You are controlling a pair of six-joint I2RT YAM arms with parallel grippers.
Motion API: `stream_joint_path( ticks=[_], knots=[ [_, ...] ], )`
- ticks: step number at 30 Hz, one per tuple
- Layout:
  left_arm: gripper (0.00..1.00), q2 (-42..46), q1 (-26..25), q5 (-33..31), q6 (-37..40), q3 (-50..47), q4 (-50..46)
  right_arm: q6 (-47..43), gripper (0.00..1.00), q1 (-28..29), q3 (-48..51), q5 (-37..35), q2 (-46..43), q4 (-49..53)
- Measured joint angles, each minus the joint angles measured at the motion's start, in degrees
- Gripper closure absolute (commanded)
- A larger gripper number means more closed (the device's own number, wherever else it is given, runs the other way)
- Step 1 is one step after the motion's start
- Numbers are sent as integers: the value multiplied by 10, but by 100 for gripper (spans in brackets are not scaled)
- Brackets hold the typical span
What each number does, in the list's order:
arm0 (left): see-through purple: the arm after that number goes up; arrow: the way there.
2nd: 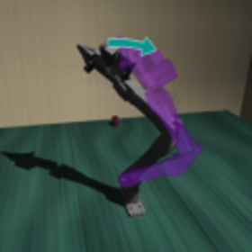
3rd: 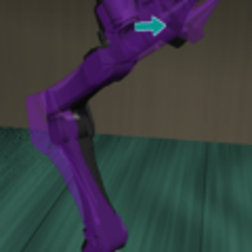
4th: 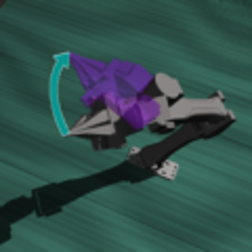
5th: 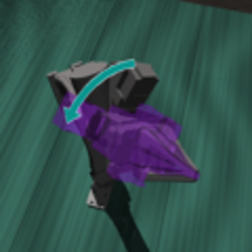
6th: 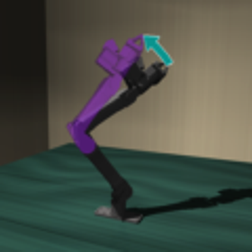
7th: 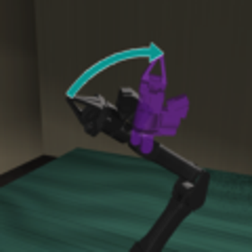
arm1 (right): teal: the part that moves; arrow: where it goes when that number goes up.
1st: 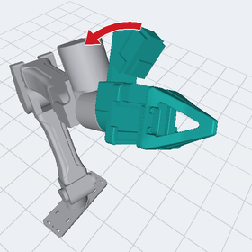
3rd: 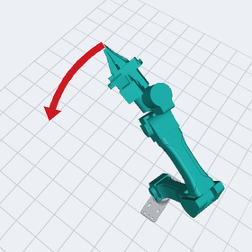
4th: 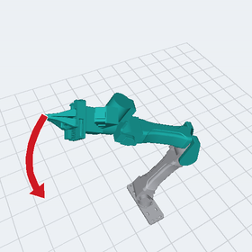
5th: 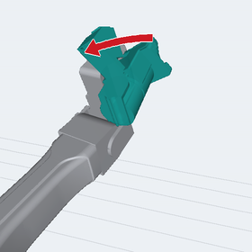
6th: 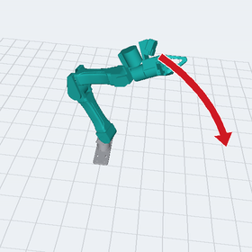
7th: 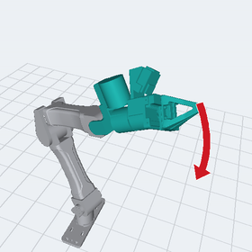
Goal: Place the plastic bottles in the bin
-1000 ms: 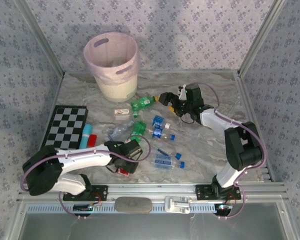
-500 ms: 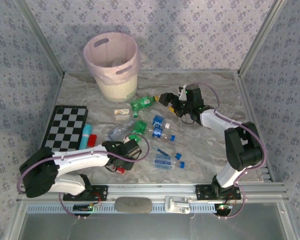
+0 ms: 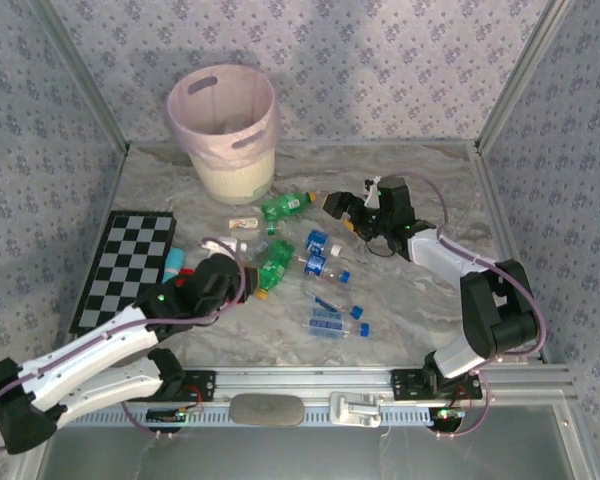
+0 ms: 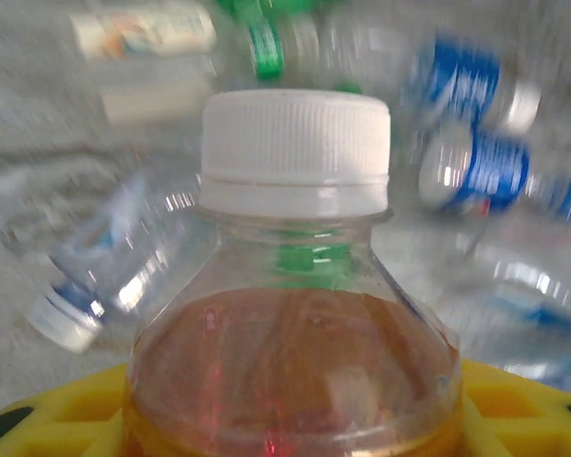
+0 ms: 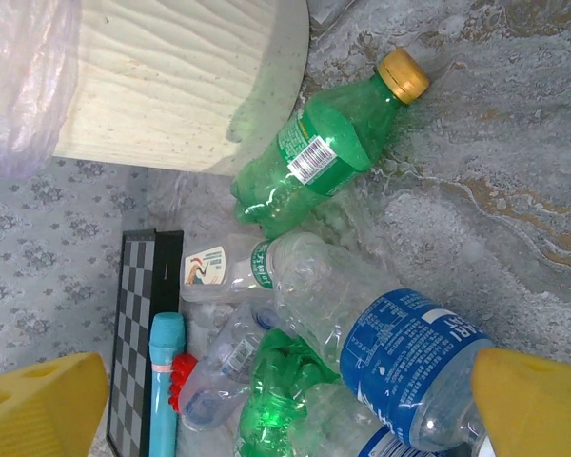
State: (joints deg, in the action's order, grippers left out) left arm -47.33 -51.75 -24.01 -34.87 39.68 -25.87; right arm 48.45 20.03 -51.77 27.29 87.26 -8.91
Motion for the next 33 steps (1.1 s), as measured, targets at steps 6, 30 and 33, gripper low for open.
stream_joint_path(
  ticks=[6,30,33],
  knots=[
    [50,-12,89,11,53,16,129,-15,0,2,2,-12,-3,7],
    [49,-500,322,236,285,650,133,-100,0,1,-29,-19,39,57],
    [49,-552,346,249,299,724,92,-105,0,1,-31,-21,43,71]
  ],
)
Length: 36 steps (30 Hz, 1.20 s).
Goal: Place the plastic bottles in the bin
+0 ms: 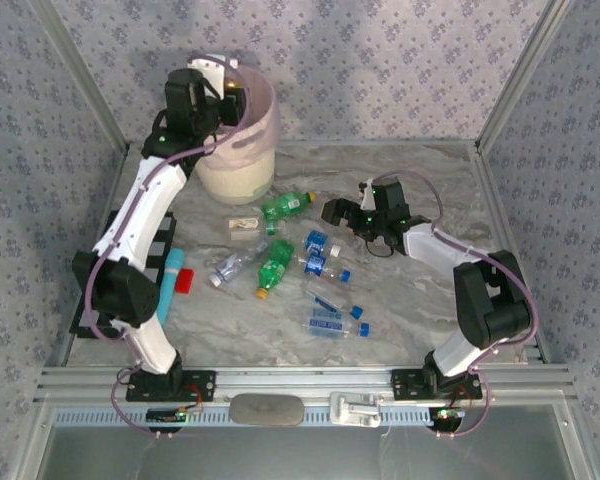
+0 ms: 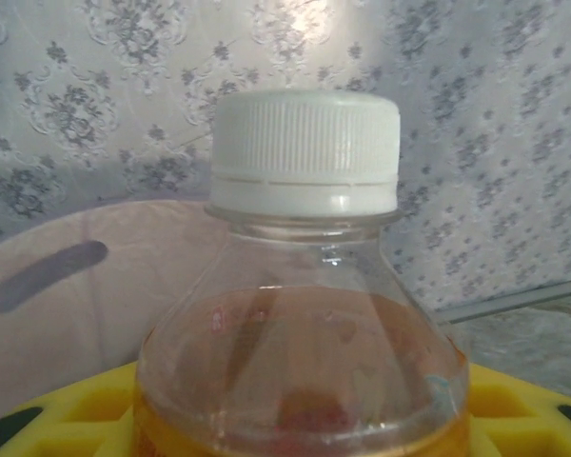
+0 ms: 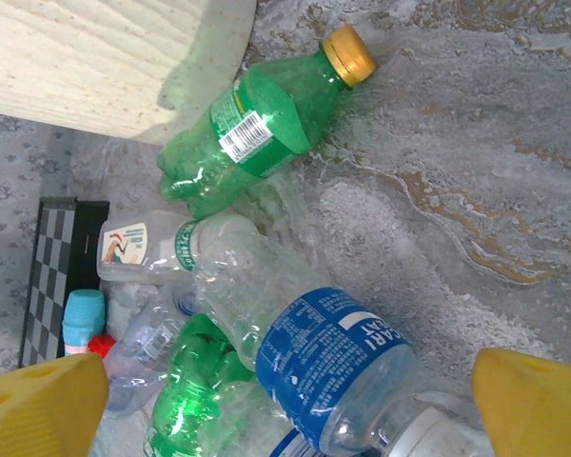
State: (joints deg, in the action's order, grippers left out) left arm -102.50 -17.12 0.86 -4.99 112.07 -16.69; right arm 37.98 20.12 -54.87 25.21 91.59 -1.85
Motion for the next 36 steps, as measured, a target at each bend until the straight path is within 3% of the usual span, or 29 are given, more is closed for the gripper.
stream_joint_path(
  ticks=[6,10,16,25,31,36],
  knots=[
    [48,-122,39,21,10,159,-95,-17,0,-2,-27,0,33,26],
    [47,-176,48,26,19,205,-143,-24,0,-3,-44,0,39,37],
    [37,-198,47,26,28,205,-170,-28,0,-2,-51,-6,39,41],
    [2,-198,48,25,27,205,-167,-31,0,2,-67,-9,52,56],
    [0,-164,47,28,13,149,-150,-69,0,13,-88,-21,55,92],
    [0,-65,46,52,-23,13,-82,-131,3,28,-118,-26,57,138]
  ],
)
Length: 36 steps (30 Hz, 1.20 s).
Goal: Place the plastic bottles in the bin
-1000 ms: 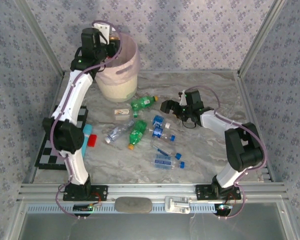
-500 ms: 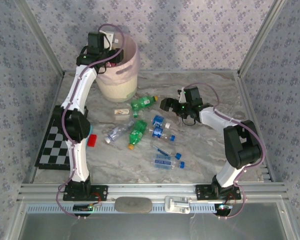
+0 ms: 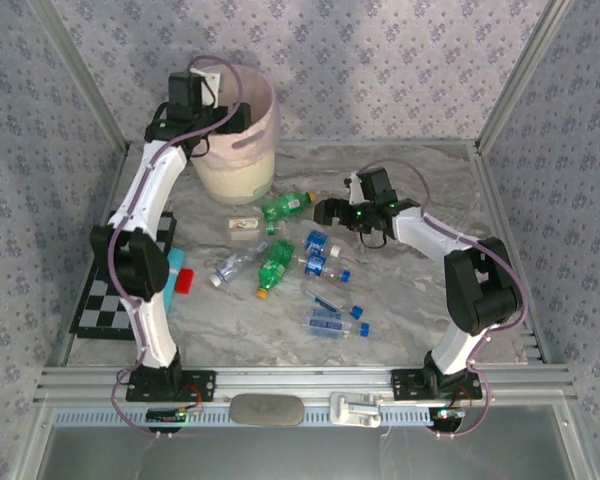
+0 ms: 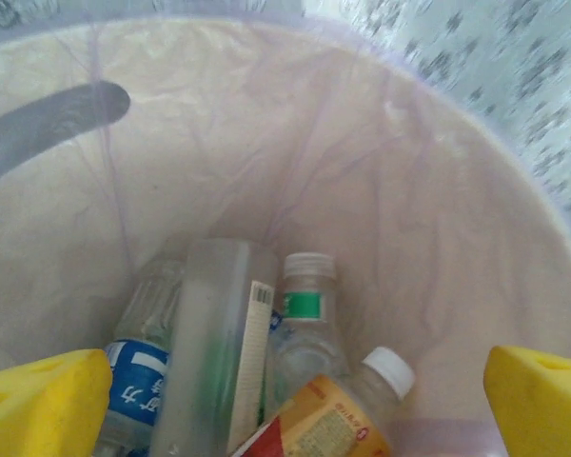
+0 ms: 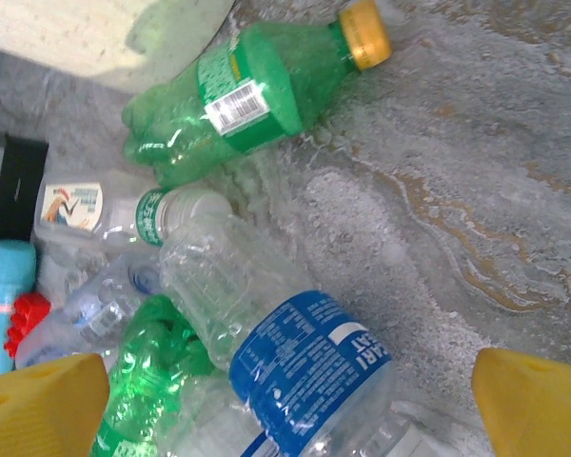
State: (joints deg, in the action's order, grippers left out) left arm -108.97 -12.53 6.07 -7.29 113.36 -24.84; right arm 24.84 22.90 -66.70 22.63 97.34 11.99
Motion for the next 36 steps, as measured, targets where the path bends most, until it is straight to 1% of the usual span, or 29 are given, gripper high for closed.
stream_joint_path(
  ticks=[4,9,13,17,21,26,30,36],
  knots=[
    [0,108,-17,21,-35,-140,81,-68,6,21,-56,-6,20,49],
    [0,224,-73,26,-82,-323,191,-168,7,60,-148,-42,67,125],
    [0,271,-105,23,-133,-445,246,-235,11,84,-218,-75,122,189],
    [0,291,-109,2,-179,-533,269,-289,13,96,-276,-97,175,252],
    [0,302,-109,-30,-212,-586,283,-323,13,108,-320,-130,212,296],
    [0,306,-109,-51,-249,-633,301,-343,14,123,-360,-156,250,327],
    [0,304,-109,-55,-267,-642,311,-350,14,127,-380,-169,276,338],
    [0,300,-109,-55,-274,-641,327,-355,16,129,-391,-188,291,346]
  ],
)
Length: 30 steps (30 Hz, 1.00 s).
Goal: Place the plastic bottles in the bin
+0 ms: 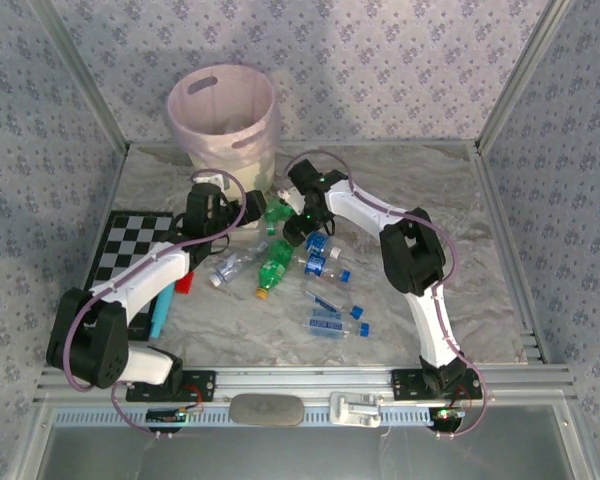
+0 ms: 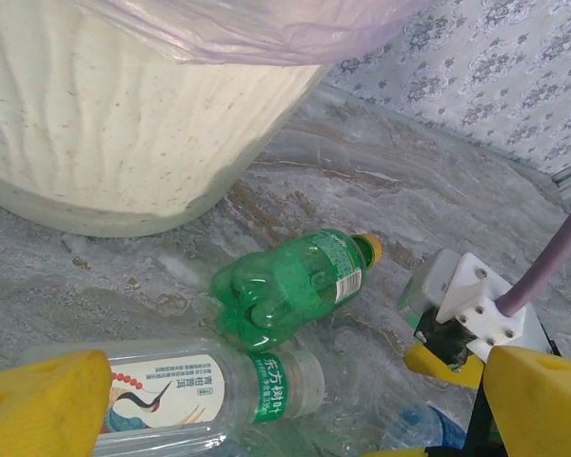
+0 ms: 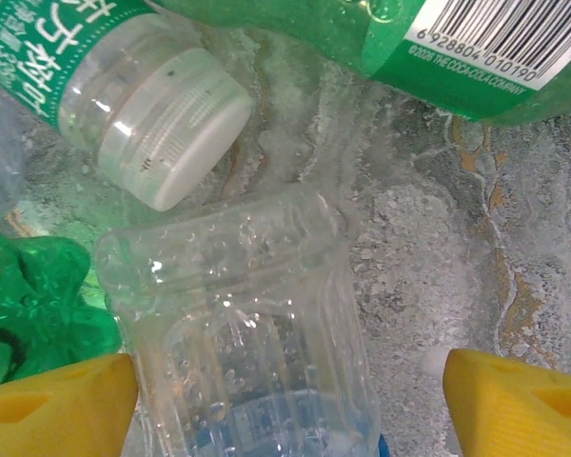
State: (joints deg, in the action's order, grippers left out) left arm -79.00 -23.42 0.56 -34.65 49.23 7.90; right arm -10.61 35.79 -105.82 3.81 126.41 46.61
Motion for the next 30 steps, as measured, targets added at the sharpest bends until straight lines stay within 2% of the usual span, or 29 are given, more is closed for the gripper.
stream_joint_path(
  ticks=[11,21,30],
  knots=[
    [0,-11,0,1,-11,0,2,-5,22,2,-10,-18,31,3],
    [0,-20,0,9,-15,0,10,-7,40,0,-11,-19,29,-5],
    [0,-21,-2,42,-15,0,39,40,44,-42,53,39,-61,-78]
  ],
)
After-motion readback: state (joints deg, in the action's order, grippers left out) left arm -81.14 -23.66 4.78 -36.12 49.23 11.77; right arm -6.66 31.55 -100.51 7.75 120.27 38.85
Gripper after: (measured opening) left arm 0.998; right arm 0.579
